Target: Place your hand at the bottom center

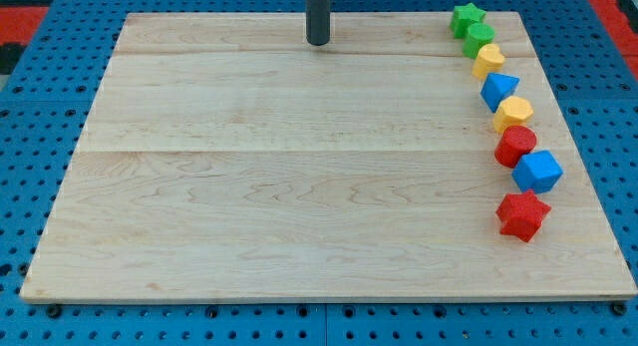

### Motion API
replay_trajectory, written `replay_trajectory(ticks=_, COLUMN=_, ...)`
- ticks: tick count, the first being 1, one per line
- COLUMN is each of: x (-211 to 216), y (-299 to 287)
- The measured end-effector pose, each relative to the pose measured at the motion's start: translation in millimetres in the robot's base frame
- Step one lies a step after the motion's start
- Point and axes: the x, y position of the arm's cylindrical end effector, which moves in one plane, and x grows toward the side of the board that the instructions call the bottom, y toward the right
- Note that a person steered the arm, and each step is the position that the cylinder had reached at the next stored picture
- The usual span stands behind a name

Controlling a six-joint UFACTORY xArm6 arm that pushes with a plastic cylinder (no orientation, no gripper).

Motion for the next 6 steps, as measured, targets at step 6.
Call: replay_trajectory(ticks=6, x=263, y=0)
